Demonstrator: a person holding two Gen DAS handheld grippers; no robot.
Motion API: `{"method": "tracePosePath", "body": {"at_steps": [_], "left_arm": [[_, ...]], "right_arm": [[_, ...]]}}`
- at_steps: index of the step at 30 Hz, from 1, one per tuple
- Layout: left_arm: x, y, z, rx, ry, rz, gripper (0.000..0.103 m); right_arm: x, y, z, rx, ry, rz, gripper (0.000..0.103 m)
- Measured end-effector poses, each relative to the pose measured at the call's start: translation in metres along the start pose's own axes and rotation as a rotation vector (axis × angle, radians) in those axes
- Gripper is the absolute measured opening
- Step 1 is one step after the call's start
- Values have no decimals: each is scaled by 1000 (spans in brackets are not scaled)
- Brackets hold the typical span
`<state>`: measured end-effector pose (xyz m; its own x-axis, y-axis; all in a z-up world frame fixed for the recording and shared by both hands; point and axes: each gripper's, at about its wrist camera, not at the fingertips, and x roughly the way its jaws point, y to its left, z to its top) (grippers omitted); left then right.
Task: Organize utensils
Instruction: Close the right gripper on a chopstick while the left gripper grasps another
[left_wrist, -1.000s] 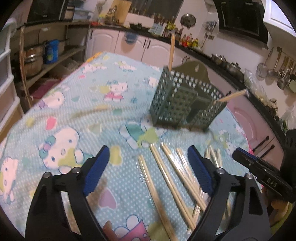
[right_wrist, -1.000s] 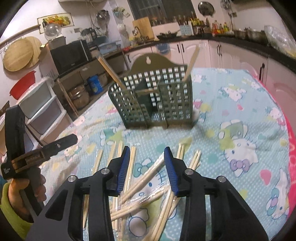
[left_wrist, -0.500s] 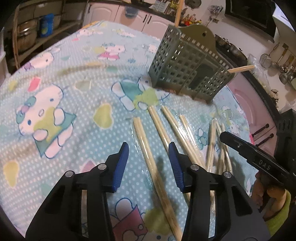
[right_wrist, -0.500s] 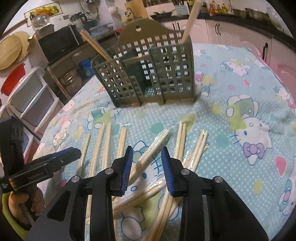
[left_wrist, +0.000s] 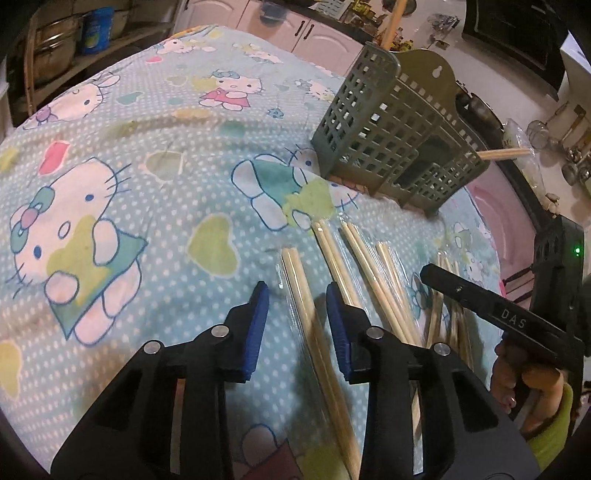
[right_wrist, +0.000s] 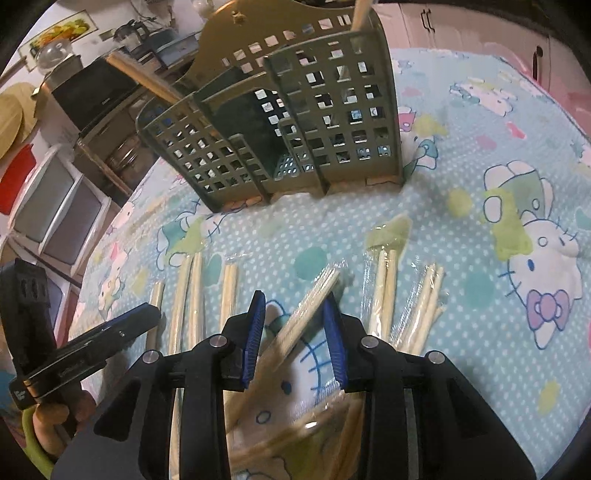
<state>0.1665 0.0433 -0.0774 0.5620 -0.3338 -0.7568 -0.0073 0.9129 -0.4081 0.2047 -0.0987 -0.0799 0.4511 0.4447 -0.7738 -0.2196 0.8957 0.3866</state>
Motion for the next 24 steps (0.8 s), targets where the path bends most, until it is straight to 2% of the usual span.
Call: {"method": "tracePosePath", "body": {"at_steps": [9, 11, 13, 16, 19, 24], "left_arm": [[11, -2, 15, 13, 2, 15, 22], [14, -2, 18, 16, -4, 23, 20], [15, -1, 20, 10, -9, 28, 15], [15, 2, 22, 1, -16, 32, 9], [12, 7, 23, -21, -25, 8, 3], [-4, 6, 25, -32, -77, -35, 3]], "right_arm": [[9, -3, 12, 35, 8, 15, 29], [10, -4, 14, 42, 8, 9, 25], [11, -6, 16, 52, 8, 3, 16], [11, -9, 19, 70, 6, 17, 14], [2, -8, 22, 62, -18, 40, 13], [-23, 0, 27, 43, -87, 83, 11]]}}
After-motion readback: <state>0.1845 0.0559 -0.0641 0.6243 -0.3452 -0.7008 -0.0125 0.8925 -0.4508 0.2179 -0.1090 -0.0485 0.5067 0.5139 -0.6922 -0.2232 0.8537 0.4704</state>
